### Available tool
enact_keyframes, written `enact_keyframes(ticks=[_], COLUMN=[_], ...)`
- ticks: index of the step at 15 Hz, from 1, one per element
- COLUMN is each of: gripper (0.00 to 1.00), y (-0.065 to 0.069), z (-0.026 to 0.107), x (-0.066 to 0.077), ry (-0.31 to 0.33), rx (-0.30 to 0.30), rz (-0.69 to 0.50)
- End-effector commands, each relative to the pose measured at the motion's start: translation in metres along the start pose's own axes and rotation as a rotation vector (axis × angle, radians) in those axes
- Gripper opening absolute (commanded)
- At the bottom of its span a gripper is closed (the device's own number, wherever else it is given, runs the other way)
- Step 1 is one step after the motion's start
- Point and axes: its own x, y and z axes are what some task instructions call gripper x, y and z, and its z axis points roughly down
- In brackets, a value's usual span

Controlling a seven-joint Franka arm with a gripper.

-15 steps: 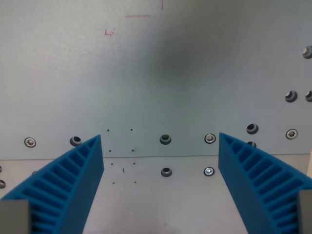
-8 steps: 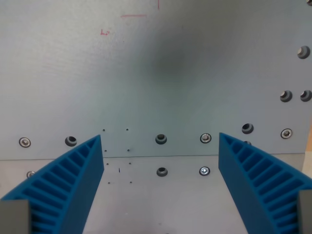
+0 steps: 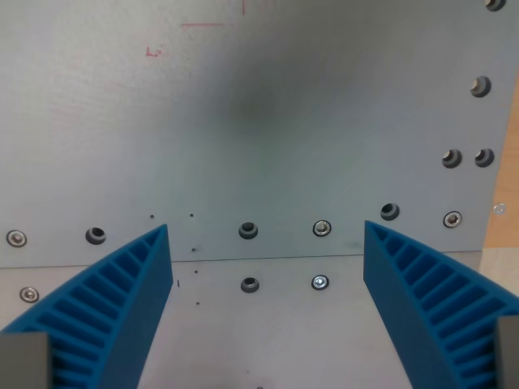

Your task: Rotate around gripper negative x

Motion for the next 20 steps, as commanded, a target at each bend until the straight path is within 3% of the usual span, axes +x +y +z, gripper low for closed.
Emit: enact_keyframes(ticks=[1, 20], gripper=[1.00, 1.00], y=[-0.0024, -0.0024], z=[-0.0022, -0.0022], x=[-0.0007, -0.0007], ry=[0.010, 0.009], rx=[-0.178, -0.400], rz=[0.016, 0.017])
